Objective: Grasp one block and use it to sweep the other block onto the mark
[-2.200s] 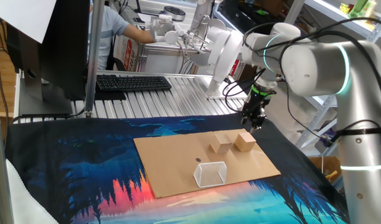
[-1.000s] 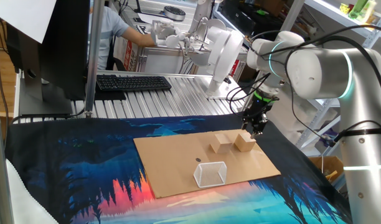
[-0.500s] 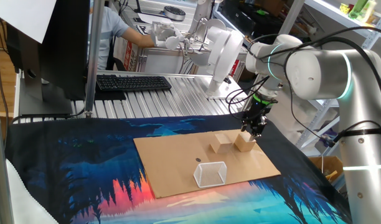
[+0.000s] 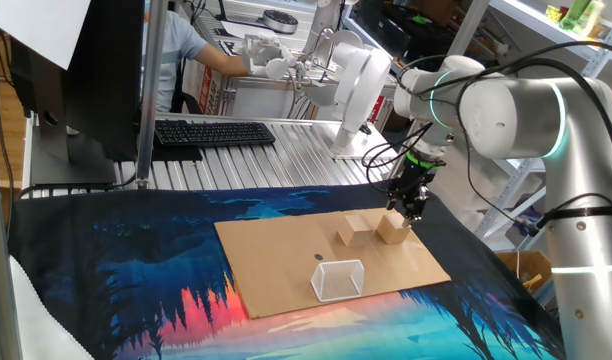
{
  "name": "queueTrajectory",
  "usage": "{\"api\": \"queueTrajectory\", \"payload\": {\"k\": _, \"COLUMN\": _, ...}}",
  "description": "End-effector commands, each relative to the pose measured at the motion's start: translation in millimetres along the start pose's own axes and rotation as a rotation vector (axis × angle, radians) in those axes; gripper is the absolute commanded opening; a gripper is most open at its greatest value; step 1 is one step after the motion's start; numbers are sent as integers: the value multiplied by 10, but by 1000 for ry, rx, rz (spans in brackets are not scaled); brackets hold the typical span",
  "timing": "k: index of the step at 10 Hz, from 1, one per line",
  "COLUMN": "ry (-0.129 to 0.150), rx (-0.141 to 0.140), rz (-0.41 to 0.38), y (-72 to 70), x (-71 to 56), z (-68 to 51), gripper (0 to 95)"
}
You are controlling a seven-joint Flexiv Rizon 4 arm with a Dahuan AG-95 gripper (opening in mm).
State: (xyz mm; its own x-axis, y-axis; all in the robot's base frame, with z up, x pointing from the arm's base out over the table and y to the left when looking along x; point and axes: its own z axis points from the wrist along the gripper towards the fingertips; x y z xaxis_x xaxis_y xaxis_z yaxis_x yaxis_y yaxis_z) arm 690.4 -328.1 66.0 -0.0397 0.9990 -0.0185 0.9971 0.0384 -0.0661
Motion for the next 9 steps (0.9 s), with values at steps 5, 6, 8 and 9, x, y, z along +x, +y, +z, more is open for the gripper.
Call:
{"api": "queueTrajectory", "payload": {"k": 5, "ry": -6, "rx": -10, "rz": 6, "y": -93, "x": 59, "z": 75, "gripper": 760}}
{"api": "queueTrajectory", "payload": {"k": 6, "ry": -12, "rx": -18, "rz": 9, "y": -162, "x": 106, "z": 128, "gripper": 760}}
{"api": "queueTrajectory", "payload": {"k": 8, "ry": -12, "rx": -25, "rz": 7, "y": -208, "x": 129, "z": 166, "gripper": 760}}
{"api": "queueTrajectory", "payload": {"k": 9, "ry": -13, "rx": -24, "rz": 2, "y": -205, "x": 115, "z": 163, "gripper": 760}}
